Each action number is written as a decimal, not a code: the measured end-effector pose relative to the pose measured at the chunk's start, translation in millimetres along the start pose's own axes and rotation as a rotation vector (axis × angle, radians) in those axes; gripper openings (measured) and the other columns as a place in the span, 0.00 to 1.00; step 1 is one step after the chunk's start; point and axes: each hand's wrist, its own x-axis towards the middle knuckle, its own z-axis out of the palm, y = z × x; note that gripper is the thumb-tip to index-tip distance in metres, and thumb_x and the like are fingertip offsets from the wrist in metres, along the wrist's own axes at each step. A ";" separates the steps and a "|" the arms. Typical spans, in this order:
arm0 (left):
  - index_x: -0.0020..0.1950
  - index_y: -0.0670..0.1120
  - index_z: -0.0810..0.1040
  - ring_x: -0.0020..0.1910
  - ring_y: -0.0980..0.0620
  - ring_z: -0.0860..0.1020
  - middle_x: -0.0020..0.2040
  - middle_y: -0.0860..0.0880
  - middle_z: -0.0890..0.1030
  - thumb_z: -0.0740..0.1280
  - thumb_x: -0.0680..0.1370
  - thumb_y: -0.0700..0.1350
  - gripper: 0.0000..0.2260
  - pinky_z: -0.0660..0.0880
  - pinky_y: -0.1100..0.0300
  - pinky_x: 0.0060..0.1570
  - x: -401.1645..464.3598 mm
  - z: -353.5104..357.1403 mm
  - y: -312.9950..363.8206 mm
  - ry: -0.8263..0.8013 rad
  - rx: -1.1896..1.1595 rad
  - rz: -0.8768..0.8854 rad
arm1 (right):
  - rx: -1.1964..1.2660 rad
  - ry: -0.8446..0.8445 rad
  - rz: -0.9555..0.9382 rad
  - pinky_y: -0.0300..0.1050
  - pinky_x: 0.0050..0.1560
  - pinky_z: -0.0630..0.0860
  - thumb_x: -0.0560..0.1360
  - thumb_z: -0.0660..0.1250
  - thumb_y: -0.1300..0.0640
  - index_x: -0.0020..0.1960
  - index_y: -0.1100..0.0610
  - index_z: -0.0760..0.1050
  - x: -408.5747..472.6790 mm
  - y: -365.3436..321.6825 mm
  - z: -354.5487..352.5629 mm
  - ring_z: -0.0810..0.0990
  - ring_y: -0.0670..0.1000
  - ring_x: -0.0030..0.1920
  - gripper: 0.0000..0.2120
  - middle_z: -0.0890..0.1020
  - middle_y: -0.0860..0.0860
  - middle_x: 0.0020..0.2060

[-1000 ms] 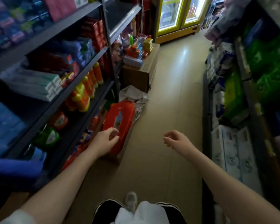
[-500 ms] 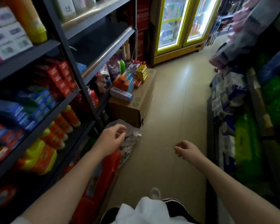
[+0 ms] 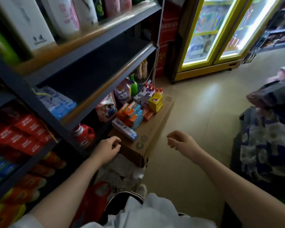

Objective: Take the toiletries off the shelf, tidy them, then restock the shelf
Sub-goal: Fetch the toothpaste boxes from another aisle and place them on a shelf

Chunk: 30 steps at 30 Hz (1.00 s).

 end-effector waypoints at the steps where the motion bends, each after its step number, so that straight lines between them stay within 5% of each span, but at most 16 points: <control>1: 0.58 0.49 0.76 0.47 0.55 0.76 0.49 0.52 0.79 0.64 0.78 0.46 0.10 0.71 0.62 0.44 16.4 -7.2 4.0 0.020 0.002 0.001 | -0.015 -0.010 0.009 0.43 0.44 0.75 0.77 0.63 0.59 0.54 0.59 0.75 19.1 -2.4 -4.4 0.79 0.51 0.43 0.07 0.81 0.54 0.44; 6: 0.58 0.50 0.76 0.47 0.55 0.76 0.49 0.52 0.78 0.64 0.78 0.46 0.09 0.72 0.62 0.45 98.1 -53.0 23.8 0.168 -0.057 -0.017 | -0.063 -0.080 -0.029 0.35 0.35 0.71 0.75 0.64 0.59 0.52 0.57 0.76 141.1 -22.9 -28.1 0.76 0.46 0.36 0.06 0.80 0.53 0.41; 11: 0.57 0.49 0.77 0.45 0.56 0.78 0.47 0.54 0.79 0.64 0.78 0.45 0.09 0.73 0.63 0.43 127.2 -83.5 32.3 0.402 -0.103 -0.115 | -0.158 -0.259 -0.144 0.38 0.37 0.71 0.76 0.64 0.58 0.49 0.54 0.75 246.7 -56.1 -17.4 0.76 0.49 0.39 0.04 0.78 0.48 0.37; 15: 0.58 0.48 0.76 0.42 0.58 0.76 0.46 0.55 0.78 0.65 0.77 0.42 0.10 0.75 0.60 0.43 125.9 -91.9 27.1 0.631 -0.122 -0.243 | -0.369 -0.479 -0.336 0.33 0.34 0.69 0.77 0.63 0.54 0.51 0.51 0.74 309.2 -94.0 14.0 0.76 0.45 0.40 0.05 0.78 0.48 0.43; 19: 0.60 0.44 0.76 0.51 0.52 0.77 0.52 0.49 0.79 0.67 0.76 0.39 0.13 0.72 0.61 0.49 113.7 -93.5 16.8 0.747 -0.102 -0.437 | -0.524 -0.639 -0.651 0.44 0.37 0.73 0.78 0.60 0.53 0.50 0.52 0.73 322.4 -144.5 58.5 0.77 0.50 0.38 0.05 0.79 0.51 0.40; 24: 0.65 0.41 0.72 0.63 0.43 0.70 0.64 0.44 0.72 0.68 0.75 0.41 0.19 0.67 0.53 0.61 88.8 -94.7 -9.5 0.706 0.101 -0.652 | -0.497 -0.717 -1.112 0.53 0.58 0.72 0.77 0.58 0.62 0.63 0.61 0.71 309.5 -201.4 141.9 0.73 0.59 0.59 0.15 0.75 0.59 0.59; 30: 0.73 0.44 0.61 0.72 0.47 0.60 0.74 0.48 0.59 0.62 0.78 0.45 0.24 0.65 0.53 0.66 75.2 -93.4 -32.7 0.673 0.228 -0.684 | -0.894 -0.816 -1.378 0.53 0.72 0.53 0.80 0.53 0.55 0.76 0.54 0.47 303.7 -227.8 239.0 0.48 0.52 0.75 0.27 0.50 0.49 0.76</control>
